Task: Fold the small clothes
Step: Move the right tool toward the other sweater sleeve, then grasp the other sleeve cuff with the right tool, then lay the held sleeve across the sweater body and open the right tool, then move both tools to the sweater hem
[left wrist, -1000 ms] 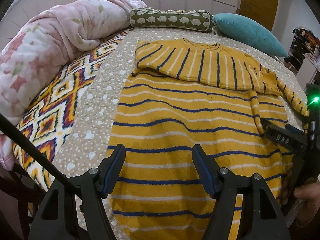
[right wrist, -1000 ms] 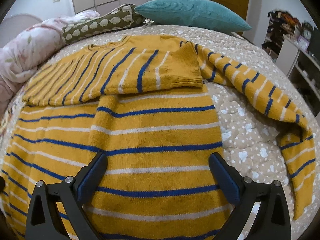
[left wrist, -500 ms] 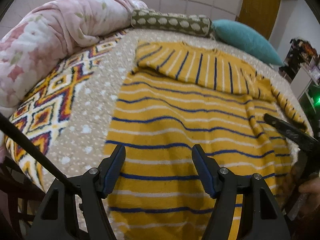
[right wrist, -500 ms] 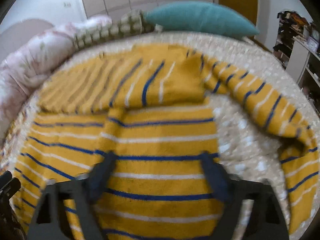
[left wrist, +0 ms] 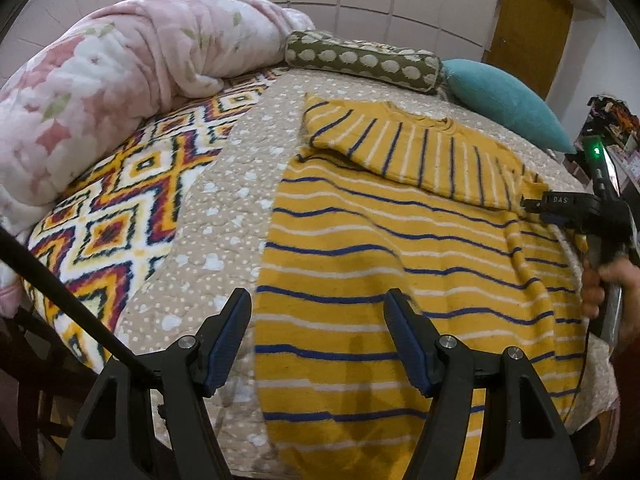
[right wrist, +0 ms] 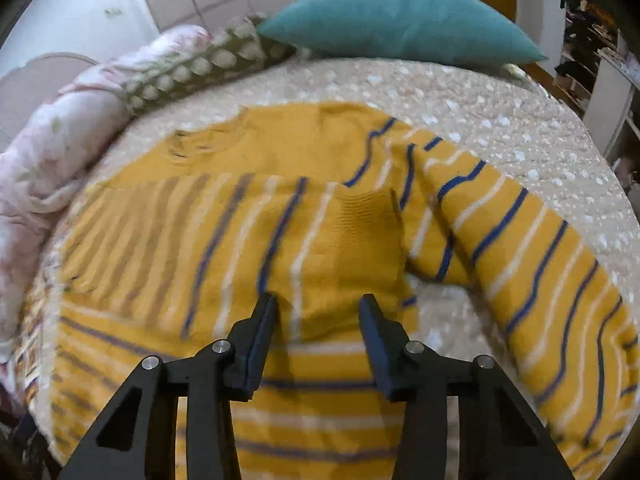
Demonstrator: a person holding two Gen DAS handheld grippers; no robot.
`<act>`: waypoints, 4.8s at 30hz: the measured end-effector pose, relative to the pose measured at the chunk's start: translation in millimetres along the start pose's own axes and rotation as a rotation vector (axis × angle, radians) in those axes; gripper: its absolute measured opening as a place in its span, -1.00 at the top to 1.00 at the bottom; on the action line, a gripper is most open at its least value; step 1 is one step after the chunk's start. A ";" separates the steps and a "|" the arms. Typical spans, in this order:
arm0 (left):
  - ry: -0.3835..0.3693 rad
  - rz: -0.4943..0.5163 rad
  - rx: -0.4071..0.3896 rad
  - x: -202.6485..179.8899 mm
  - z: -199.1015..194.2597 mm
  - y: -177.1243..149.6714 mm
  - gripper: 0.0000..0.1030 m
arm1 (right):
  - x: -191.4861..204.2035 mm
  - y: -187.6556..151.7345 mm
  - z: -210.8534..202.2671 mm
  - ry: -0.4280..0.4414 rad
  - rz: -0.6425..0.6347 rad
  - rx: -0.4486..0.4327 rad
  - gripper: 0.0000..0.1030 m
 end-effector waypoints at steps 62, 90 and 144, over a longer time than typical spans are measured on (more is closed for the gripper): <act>-0.131 -0.058 -0.047 3.6 -34.7 -9.4 -0.33 | -149.0 37.3 -223.5 0.088 0.281 -0.227 0.81; -0.033 -0.184 -0.061 96.8 -21.0 -30.0 -0.35 | 270.1 12.4 41.4 0.382 -0.127 0.259 0.41; -0.586 -0.196 0.108 -3.9 14.5 -63.5 0.35 | -69.4 -161.2 -87.0 0.781 0.326 0.159 -0.31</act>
Point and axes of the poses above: each gripper's, at about its wrist camera, not at the fingertips, and z roughly the way its jaws point, x to its left, y to its top, the point moved 6 cm from there along z, roughly the way its jaws point, and after that the axes turned 7 degrees about z, right-handed, at the moved point
